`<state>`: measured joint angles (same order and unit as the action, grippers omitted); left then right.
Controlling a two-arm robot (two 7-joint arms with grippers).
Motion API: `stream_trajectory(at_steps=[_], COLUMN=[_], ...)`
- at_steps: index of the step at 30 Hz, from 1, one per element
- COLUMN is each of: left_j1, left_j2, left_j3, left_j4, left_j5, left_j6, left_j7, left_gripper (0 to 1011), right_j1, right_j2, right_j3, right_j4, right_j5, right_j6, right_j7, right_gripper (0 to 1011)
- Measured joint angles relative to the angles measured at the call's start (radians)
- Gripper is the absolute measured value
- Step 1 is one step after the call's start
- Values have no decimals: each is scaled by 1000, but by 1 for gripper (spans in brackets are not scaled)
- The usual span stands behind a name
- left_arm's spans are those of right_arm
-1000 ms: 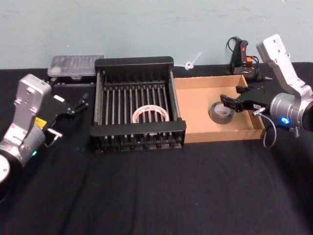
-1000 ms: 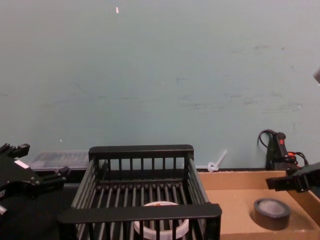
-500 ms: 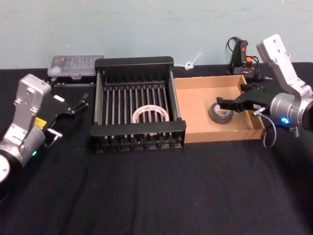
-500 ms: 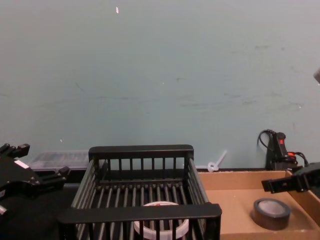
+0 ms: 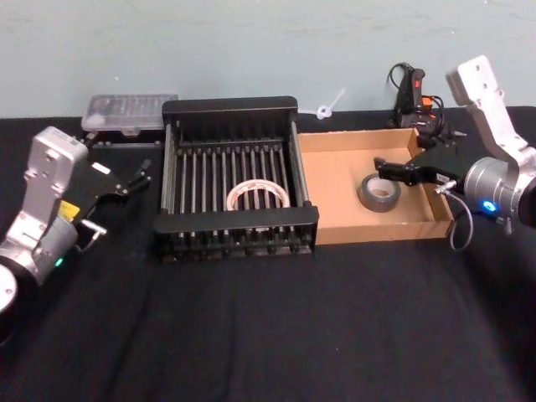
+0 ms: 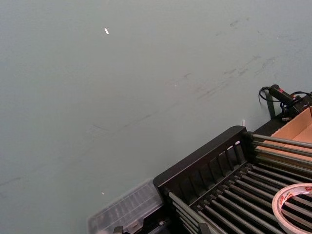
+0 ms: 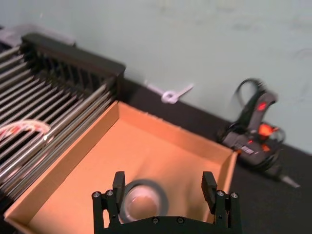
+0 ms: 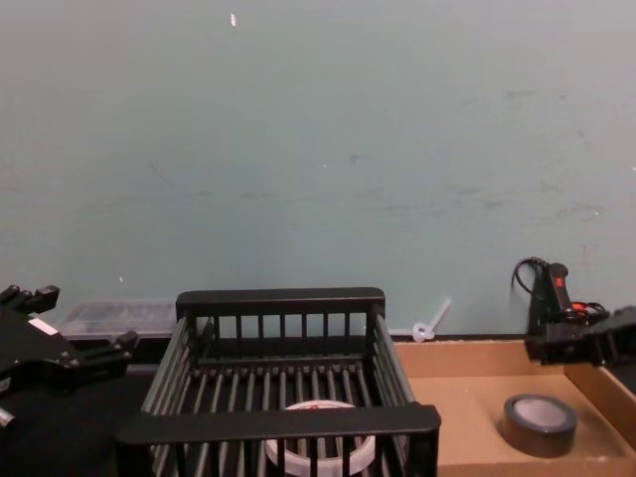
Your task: Pick up the white tape and place it into the black box , Pick up the silver tape and place it into the brown box.
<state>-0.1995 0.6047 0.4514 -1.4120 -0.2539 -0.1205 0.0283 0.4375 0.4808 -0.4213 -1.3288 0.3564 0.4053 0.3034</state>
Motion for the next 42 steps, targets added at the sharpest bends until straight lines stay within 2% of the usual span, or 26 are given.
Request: stream_trajectory(at_steps=[3, 6, 7, 9, 12, 13, 16, 20, 25, 31, 42], left_j1=[0, 0, 0, 0, 0, 0, 0, 0, 0, 0, 0], left_j2=[0, 0, 0, 0, 0, 0, 0, 0, 0, 0, 0], left_j3=[0, 0, 0, 0, 0, 0, 0, 0, 0, 0, 0], left_j4=[0, 0, 0, 0, 0, 0, 0, 0, 0, 0, 0], left_j5=[0, 0, 0, 0, 0, 0, 0, 0, 0, 0, 0], left_j6=[0, 0, 0, 0, 0, 0, 0, 0, 0, 0, 0], left_j7=[0, 0, 0, 0, 0, 0, 0, 0, 0, 0, 0], left_gripper=[1001, 1001, 1001, 1002, 1001, 1001, 1001, 1001, 1001, 1001, 1001], right_j1=[-43, -114, -114, -167, -203, -225, -258, -285, -307, -314, -313], right_j2=[-9, -26, -26, -44, -59, -67, -78, -83, -88, -95, -94], right_j3=[25, 48, 48, 66, 77, 84, 93, 104, 119, 132, 130], right_j4=[-38, -85, -85, -104, -110, -111, -110, -109, -111, -115, -114], right_j5=[-26, -87, -87, -134, -164, -182, -205, -219, -220, -218, -218], right_j6=[-63, -177, -177, -265, -324, -359, -409, -435, -437, -420, -419], right_j7=[-61, -173, -173, -257, -313, -342, -373, -383, -376, -358, -357], right_gripper=[1002, 1002, 1002, 1002, 1002, 1002, 1002, 1002, 1002, 1002, 1002])
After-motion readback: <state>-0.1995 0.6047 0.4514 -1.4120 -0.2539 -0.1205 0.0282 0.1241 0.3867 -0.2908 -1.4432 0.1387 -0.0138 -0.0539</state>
